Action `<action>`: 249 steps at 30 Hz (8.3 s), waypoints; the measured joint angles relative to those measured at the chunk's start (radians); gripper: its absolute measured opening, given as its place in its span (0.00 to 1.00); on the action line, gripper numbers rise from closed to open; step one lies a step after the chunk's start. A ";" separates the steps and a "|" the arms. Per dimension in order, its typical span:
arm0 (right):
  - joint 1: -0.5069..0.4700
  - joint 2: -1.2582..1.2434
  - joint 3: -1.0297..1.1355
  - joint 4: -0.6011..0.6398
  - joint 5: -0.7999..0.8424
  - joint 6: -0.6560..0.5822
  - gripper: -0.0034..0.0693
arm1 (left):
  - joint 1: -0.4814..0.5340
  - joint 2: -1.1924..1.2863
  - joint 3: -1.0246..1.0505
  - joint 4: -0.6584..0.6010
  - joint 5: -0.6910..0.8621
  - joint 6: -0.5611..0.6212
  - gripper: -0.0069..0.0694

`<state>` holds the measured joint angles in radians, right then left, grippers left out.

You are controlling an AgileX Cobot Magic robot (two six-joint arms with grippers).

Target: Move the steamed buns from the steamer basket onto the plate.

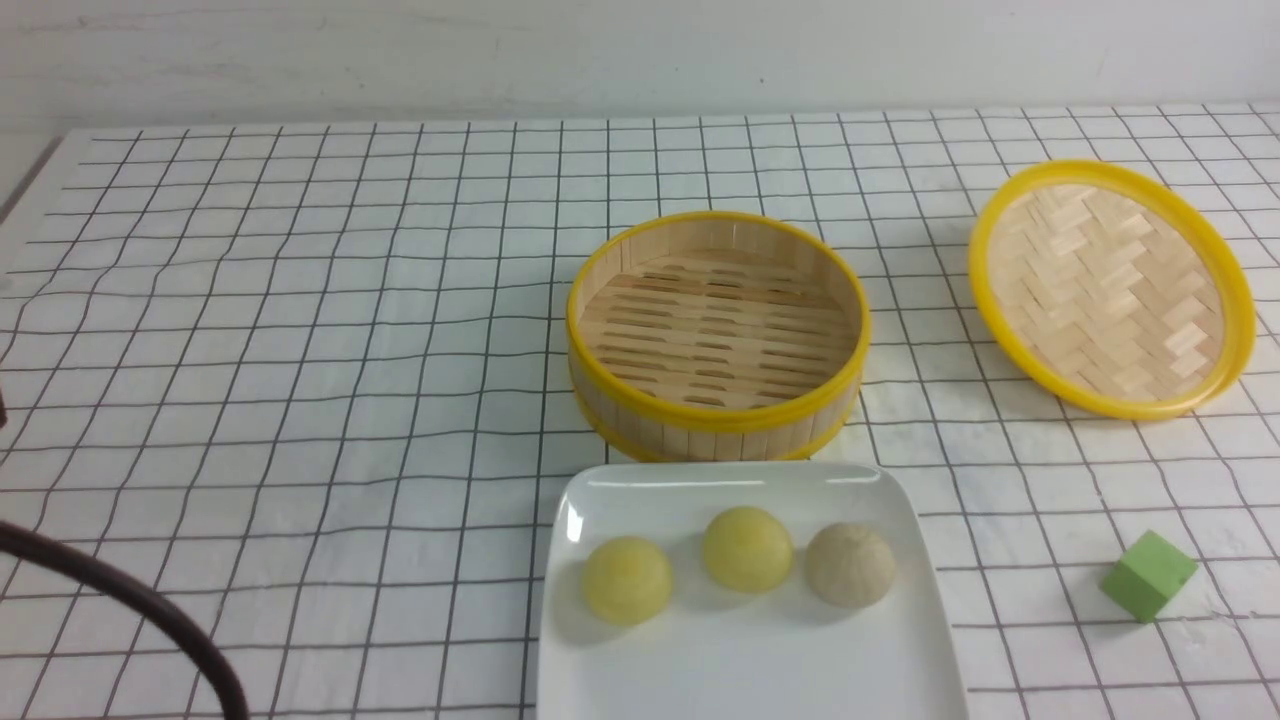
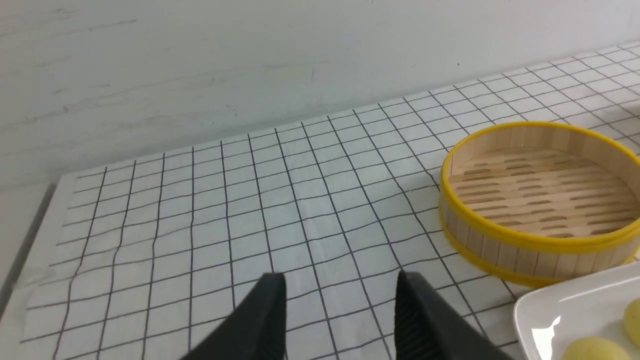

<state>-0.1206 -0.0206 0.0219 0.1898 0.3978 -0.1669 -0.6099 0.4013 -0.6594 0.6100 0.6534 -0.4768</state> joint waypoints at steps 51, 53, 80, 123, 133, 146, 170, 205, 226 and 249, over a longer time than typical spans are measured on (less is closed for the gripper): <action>0.000 0.000 0.000 0.000 0.000 0.000 0.38 | 0.653 -0.362 0.669 0.037 -0.217 -0.300 0.31; 0.000 0.000 0.000 0.000 0.000 0.000 0.38 | 0.653 -0.382 0.669 0.037 -0.206 -0.300 0.31; 0.000 0.000 0.000 0.000 0.000 0.000 0.38 | 0.653 -0.413 0.685 0.031 -0.208 -0.247 0.32; 0.000 0.000 0.000 0.000 0.000 0.000 0.38 | 0.653 -0.413 0.682 -0.503 -0.268 0.426 0.35; 0.000 0.000 0.000 0.000 0.000 0.000 0.38 | 0.653 -0.413 0.682 -0.504 -0.268 0.426 0.36; 0.000 0.000 0.000 0.000 0.000 0.000 0.38 | 0.653 -0.413 0.682 -0.506 -0.268 0.426 0.37; 0.000 0.000 0.000 0.000 0.000 0.000 0.38 | 0.653 -0.413 0.682 -0.506 -0.268 0.426 0.40; 0.000 0.000 -0.004 -0.105 0.019 -0.015 0.38 | 0.653 -0.413 0.682 -0.506 -0.268 0.426 0.40; 0.000 0.000 -0.004 -0.048 0.015 0.026 0.38 | 0.653 -0.413 0.682 -0.506 -0.268 0.426 0.41; 0.000 0.000 -0.004 -0.030 0.015 0.026 0.38 | 0.653 -0.413 0.682 -0.504 -0.268 0.426 0.41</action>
<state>-0.1209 -0.0206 0.0177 0.1595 0.4126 -0.1407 0.0435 -0.0120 0.0228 0.1062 0.3858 -0.0505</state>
